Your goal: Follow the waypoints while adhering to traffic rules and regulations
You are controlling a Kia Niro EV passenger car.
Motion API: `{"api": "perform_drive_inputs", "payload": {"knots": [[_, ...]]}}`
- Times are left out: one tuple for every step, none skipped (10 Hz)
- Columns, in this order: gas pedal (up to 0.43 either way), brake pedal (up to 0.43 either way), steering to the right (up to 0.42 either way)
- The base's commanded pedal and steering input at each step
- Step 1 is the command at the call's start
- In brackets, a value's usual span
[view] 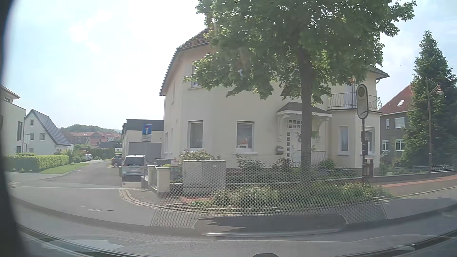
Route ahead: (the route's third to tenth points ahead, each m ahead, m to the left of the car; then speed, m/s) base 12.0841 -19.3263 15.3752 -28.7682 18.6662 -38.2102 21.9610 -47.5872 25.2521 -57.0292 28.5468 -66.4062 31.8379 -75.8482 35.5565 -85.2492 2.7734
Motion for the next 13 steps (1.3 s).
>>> {"api": "perform_drive_inputs", "payload": {"knots": [[0.228, 0.0, 0.688], [0.228, 0.0, 0.698], [0.228, 0.0, 0.706], [0.228, 0.0, 0.705], [0.228, 0.0, 0.701], [0.228, 0.0, 0.696], [0.228, 0.0, 0.691], [0.228, 0.0, 0.687], [0.228, 0.0, 0.683], [0.228, 0.0, 0.671], [0.24, 0.0, 0.657], [0.24, 0.0, 0.648], [0.24, 0.0, 0.629]]}}
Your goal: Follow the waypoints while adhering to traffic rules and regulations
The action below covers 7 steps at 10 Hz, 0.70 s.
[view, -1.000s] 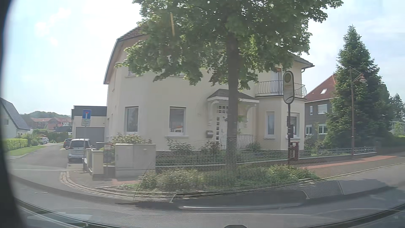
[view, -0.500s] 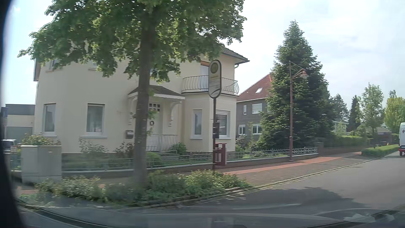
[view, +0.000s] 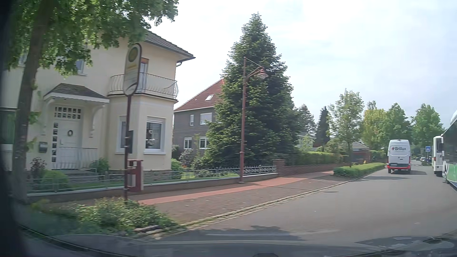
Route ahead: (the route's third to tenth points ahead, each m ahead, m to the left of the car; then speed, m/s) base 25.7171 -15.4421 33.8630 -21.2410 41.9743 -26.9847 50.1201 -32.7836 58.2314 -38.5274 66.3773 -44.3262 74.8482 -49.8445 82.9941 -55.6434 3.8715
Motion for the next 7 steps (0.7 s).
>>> {"api": "perform_drive_inputs", "payload": {"knots": [[0.24, 0.0, 0.6], [0.24, 0.0, 0.575], [0.24, 0.0, 0.54], [0.24, 0.0, 0.504], [0.24, 0.0, 0.474], [0.26, 0.0, 0.424], [0.26, 0.0, 0.364]]}}
